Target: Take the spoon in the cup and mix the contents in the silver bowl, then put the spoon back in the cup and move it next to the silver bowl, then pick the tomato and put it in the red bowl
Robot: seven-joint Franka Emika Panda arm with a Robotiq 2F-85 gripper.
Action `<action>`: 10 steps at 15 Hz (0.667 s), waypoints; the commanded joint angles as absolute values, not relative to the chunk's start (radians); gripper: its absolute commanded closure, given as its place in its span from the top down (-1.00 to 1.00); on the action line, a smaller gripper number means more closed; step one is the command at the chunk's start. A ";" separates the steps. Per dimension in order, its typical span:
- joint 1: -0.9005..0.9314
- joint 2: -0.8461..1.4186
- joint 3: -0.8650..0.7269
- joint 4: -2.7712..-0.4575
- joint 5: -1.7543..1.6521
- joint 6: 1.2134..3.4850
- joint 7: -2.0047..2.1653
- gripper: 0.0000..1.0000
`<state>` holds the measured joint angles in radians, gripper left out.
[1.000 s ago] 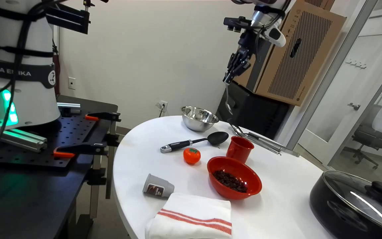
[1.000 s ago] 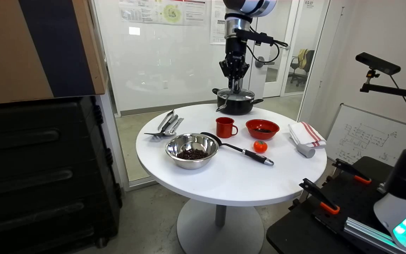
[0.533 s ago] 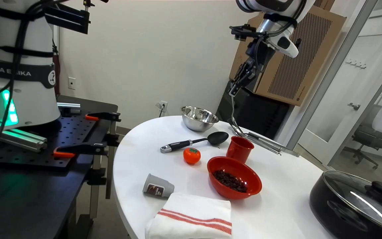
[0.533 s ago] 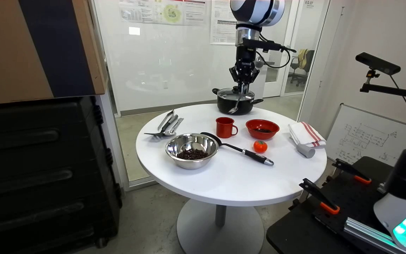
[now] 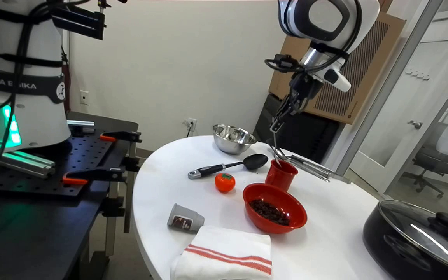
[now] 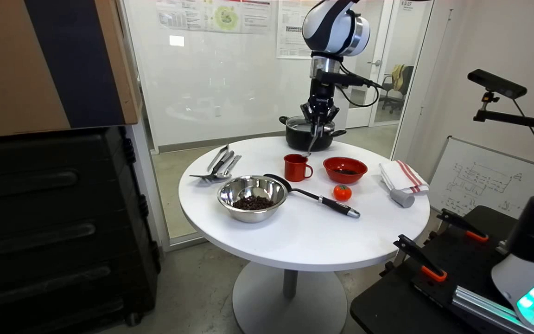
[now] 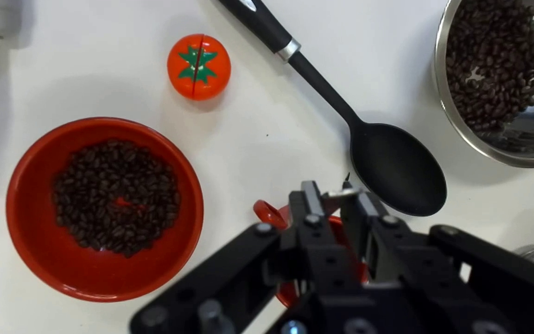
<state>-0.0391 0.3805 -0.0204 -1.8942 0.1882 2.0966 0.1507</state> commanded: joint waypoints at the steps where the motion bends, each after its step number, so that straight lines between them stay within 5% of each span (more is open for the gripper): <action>1: -0.037 0.448 -0.014 -1.826 0.225 2.117 0.171 -0.92; 10: -0.026 0.573 0.008 -1.730 0.242 2.123 0.190 -0.92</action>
<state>-0.0324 0.5190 0.0000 -1.7834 0.2135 2.1206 0.1730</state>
